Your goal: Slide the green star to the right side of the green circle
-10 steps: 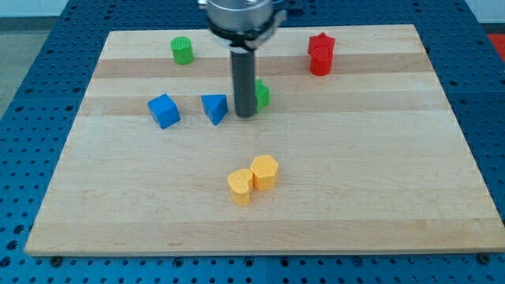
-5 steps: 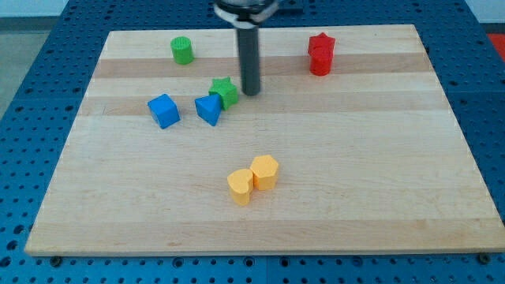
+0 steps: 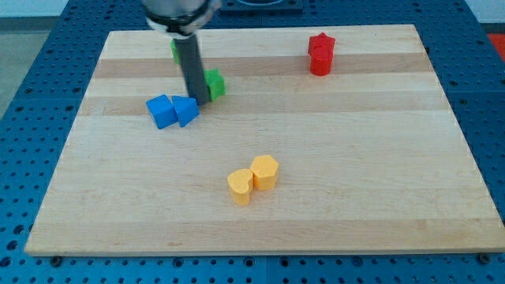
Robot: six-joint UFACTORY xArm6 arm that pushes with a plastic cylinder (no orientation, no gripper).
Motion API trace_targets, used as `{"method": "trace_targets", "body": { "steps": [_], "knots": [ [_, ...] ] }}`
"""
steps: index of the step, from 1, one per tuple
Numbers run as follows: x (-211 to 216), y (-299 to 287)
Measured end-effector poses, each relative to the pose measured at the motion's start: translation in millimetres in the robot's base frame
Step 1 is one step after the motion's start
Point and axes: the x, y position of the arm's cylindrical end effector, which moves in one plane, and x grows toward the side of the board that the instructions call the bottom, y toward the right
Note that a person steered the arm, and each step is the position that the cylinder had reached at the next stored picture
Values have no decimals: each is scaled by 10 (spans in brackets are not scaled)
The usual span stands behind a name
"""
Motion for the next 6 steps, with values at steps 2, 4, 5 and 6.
{"method": "trace_targets", "body": {
  "steps": [2,4,5,6],
  "knots": [
    [-256,33],
    [-422,238],
    [-585,246],
    [-629,-124]
  ]
}}
